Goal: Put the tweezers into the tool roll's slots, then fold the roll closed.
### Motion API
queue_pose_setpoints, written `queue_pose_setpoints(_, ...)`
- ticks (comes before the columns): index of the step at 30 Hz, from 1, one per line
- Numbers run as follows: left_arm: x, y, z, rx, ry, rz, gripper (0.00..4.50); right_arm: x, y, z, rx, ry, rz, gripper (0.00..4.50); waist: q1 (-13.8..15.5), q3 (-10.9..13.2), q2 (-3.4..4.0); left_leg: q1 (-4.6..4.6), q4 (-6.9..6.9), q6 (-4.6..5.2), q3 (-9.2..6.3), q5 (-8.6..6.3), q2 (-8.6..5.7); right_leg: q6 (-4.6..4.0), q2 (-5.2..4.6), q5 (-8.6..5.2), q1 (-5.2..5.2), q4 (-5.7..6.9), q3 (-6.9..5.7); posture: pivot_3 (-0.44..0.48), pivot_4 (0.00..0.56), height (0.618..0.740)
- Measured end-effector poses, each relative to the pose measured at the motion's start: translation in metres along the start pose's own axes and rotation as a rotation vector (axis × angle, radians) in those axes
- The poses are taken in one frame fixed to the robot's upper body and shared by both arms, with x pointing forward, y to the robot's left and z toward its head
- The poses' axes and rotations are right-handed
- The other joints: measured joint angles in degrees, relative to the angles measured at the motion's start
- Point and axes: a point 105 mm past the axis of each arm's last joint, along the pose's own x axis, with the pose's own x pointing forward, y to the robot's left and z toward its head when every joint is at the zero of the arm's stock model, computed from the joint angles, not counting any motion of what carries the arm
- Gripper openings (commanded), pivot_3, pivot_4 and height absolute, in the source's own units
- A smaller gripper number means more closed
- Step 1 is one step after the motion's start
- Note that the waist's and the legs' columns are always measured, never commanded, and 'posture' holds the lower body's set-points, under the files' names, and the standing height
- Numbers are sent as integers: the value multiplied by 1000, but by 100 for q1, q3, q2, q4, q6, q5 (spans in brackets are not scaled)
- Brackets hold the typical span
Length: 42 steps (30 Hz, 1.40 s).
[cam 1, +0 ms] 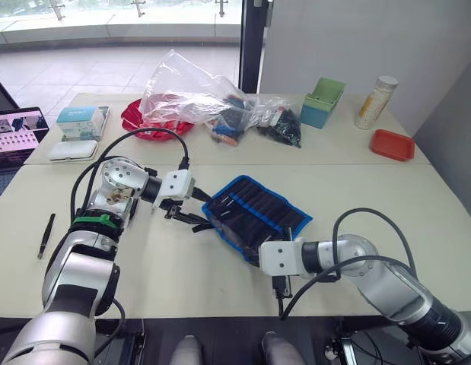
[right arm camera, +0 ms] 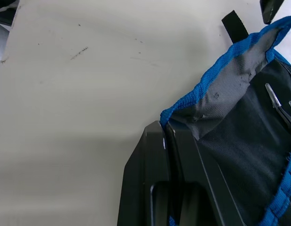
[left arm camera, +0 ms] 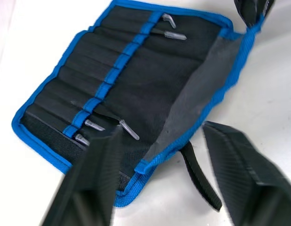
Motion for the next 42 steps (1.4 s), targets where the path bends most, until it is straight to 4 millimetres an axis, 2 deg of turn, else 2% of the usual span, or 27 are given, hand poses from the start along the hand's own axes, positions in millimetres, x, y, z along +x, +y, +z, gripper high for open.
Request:
queue_pose_setpoints(3,2,-3,-3,31,16,-19,297,-1,0,-1,7,10,-3,0,11,0,0,-2,5,-1,-7,0,-1,0,-1,0,3,2,-7,0,150,740)
queue_pose_setpoints(4,2,-4,-3,37,18,-22,79,-1,0,-1,8,11,-4,0,11,0,0,-2,6,-1,-9,0,-1,0,-1,0,3,3,-9,0,150,740)
queue_pose_setpoints(10,-1,-14,-10,61,42,-44,18,-1,0,-2,23,24,-7,0,-1,0,0,-2,6,-1,-20,1,0,0,0,0,4,7,-23,0,150,740)
queue_pose_setpoints(13,-5,-25,-16,84,57,-59,0,0,-3,-1,35,15,-23,863,-22,0,0,0,6,0,-24,1,1,0,0,0,3,13,-28,0,150,740)
queue_pose_setpoints(16,-5,-32,-21,109,61,-68,0,-4,-7,-1,71,10,-39,1910,3,0,1,0,10,-2,-26,2,0,-1,-2,0,8,13,-34,0,150,740)
queue_pose_setpoints(19,-6,-40,-26,124,66,-72,0,-8,-12,4,192,-52,-45,2940,8,0,0,-1,12,-2,-28,2,0,-1,-2,0,9,14,-35,0,150,740)
queue_pose_setpoints(25,-7,-50,-30,140,47,-61,0,-23,-41,19,431,-249,-117,2940,2,0,1,11,16,-1,-45,3,2,-2,0,0,30,15,-53,0,150,740)
queue_pose_setpoints(28,-7,-52,-31,149,43,-54,0,-10,-40,24,507,-311,-96,2229,-9,0,2,11,15,-1,-50,3,2,-3,2,0,30,16,-55,0,150,740)
queue_pose_setpoints(29,-8,-51,-30,153,42,-48,0,-2,-37,23,527,-304,-82,1843,-11,0,2,10,16,-1,-50,3,1,-3,1,0,30,17,-55,0,150,740)
queue_pose_setpoints(32,-8,-52,-31,154,33,-27,0,27,-31,3,568,-230,-107,788,-15,-1,4,18,15,-1,-51,3,0,-3,1,0,36,16,-56,0,150,740)
queue_pose_setpoints(34,-9,-55,-33,149,30,-18,0,43,-14,-11,615,-182,-79,72,-6,-1,4,13,16,-1,-54,3,1,-3,1,-1,35,16,-59,0,150,740)
queue_pose_setpoints(41,-18,-67,-35,52,32,-31,0,55,-7,-18,554,-118,-95,25,-35,-2,6,60,12,-1,-57,3,6,-5,6,-3,81,19,-60,0,150,740)
queue_pose_setpoints(42,-19,-68,-33,30,23,-31,602,55,-6,-19,552,-116,-96,0,-42,-2,6,62,11,-1,-57,3,5,-5,6,-4,83,19,-59,0,150,740)
